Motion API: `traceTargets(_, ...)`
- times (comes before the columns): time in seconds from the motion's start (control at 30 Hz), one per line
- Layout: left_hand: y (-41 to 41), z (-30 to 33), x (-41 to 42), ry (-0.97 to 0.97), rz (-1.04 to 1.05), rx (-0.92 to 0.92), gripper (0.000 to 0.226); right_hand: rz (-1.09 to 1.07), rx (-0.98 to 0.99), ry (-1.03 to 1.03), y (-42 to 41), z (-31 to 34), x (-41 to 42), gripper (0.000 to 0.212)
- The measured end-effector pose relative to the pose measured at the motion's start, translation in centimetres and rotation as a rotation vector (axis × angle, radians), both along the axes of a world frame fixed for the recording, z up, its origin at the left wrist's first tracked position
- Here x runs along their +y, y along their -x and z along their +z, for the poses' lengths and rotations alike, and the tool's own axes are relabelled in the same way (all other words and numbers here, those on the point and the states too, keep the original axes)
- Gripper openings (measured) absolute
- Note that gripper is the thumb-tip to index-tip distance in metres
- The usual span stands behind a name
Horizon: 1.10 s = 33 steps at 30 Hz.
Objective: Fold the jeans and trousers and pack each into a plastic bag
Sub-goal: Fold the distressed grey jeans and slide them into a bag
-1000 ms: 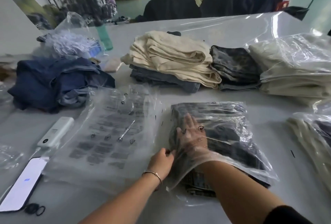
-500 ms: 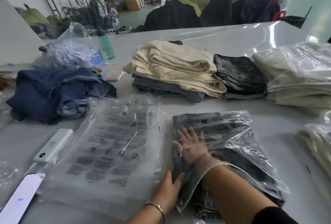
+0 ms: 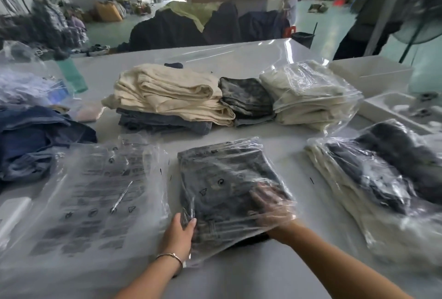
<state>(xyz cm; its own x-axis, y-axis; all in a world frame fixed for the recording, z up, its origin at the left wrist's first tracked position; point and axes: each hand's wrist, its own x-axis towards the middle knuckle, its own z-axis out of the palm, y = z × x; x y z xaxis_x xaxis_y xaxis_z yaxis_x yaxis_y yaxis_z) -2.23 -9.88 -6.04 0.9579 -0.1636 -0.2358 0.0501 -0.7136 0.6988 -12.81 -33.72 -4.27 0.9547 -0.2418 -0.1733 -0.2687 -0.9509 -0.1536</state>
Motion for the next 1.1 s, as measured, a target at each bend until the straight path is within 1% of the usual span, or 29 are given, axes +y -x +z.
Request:
traceTargets(0.03,0.4,0.1,-0.2,0.007,0.004,-0.020,0.034,0.023,-0.025,0.008,1.5,0.4,-0.7,0.070)
traceTargets(0.1,1.2,0.5,-0.8,-0.026,0.016,-0.024,0.041,0.088,-0.216,0.045,3.6,1.0,-1.0,0.068)
traceTargets(0.17,2.1,1.3,-1.3,-0.140,0.011,-0.022,0.040,0.149,-0.316,0.014,4.2,1.0,-0.4,0.062)
traceTargets(0.2,2.4,2.0,-1.3,-0.227,0.000,-0.067,0.038,0.185,-0.281,0.003,4.5,1.0,0.0,0.061)
traceTargets(0.23,3.0,3.0,-1.3,-0.315,-0.005,-0.166,0.037,0.226,-0.254,0.014,4.9,0.7,0.3,0.061)
traceTargets(0.27,3.6,4.0,-1.3,-0.342,-0.013,-0.333,0.035,0.262,-0.228,-0.009,5.5,0.4,0.2,0.060)
traceTargets(0.3,4.7,5.0,-1.4,-0.291,-0.035,-0.536,0.032,0.298,-0.222,-0.048,6.1,0.2,0.0,0.059)
traceTargets(0.33,6.2,5.7,-1.6,-0.183,-0.082,-0.725,0.029,0.333,-0.250,-0.086,7.0,0.2,-0.2,0.057)
traceTargets(0.37,8.0,6.2,-2.0,-0.057,-0.159,-0.847,0.024,0.359,-0.296,-0.098,8.0,0.4,-0.5,0.052)
traceTargets(0.4,10.1,6.5,-2.5,0.048,-0.297,-0.886,0.018,0.380,-0.383,-0.064,8.8,0.5,-0.8,0.045)
traceTargets(0.43,12.1,6.3,-3.0,0.098,-0.457,-0.901,0.012,0.383,-0.483,-0.018,9.5,0.5,-1.3,0.035)
traceTargets(0.47,13.9,5.8,-3.7,0.087,-0.612,-0.901,0.009,0.377,-0.560,0.006,10.0,0.5,-1.8,0.027)
traceTargets(0.5,15.3,5.0,-4.4,0.040,-0.762,-0.888,0.011,0.350,-0.607,0.018,10.4,0.5,-2.3,0.025)
traceTargets(0.53,16.4,3.9,-5.3,-0.051,-0.898,-0.850,0.014,0.296,-0.641,0.032,10.5,0.6,-2.8,0.025)
traceTargets(0.57,17.0,3.0,-6.2,-0.176,-0.970,-0.829,0.022,0.220,-0.667,0.045,10.6,0.6,-3.3,0.028)
traceTargets(0.6,17.4,2.5,-7.2,-0.286,-0.969,-0.809,0.033,0.125,-0.674,0.034,10.6,0.6,-4.0,0.030)
traceTargets(0.63,17.5,2.4,-8.2,-0.355,-0.928,-0.815,0.042,0.017,-0.656,0.011,10.5,0.6,-4.7,0.034)
traceTargets(0.7,16.7,2.4,-9.9,-0.440,-0.856,-0.864,0.053,-0.200,-0.523,-0.067,10.0,0.4,-5.7,0.042)
traceTargets(0.73,16.2,2.4,-10.6,-0.466,-0.844,-0.880,0.058,-0.295,-0.425,-0.148,9.7,0.0,-6.1,0.046)
traceTargets(0.8,15.2,2.5,-11.9,-0.538,-0.869,-0.885,0.055,-0.411,-0.328,-0.312,9.2,-0.4,-6.4,0.046)
traceTargets(0.9,13.6,3.4,-13.8,-0.659,-0.849,-0.713,0.075,-0.452,-0.386,-0.483,8.7,-0.6,-6.5,0.030)
traceTargets(0.93,13.2,3.3,-14.4,-0.648,-0.824,-0.706,0.072,-0.456,-0.407,-0.530,8.6,-0.6,-6.5,0.024)
traceTargets(1.0,12.5,3.6,-15.2,-0.659,-0.810,-0.728,0.055,-0.467,-0.442,-0.587,8.4,-0.7,-6.6,0.015)
traceTargets(1.03,12.0,3.6,-15.6,-0.664,-0.797,-0.724,0.049,-0.466,-0.439,-0.612,8.3,-0.6,-6.7,0.015)
traceTargets(1.07,11.5,3.4,-15.9,-0.671,-0.777,-0.727,0.050,-0.465,-0.421,-0.661,8.2,-0.5,-6.7,0.018)
traceTargets(1.1,11.1,3.1,-16.3,-0.697,-0.748,-0.672,0.054,-0.478,-0.395,-0.773,8.1,-0.4,-6.8,0.023)
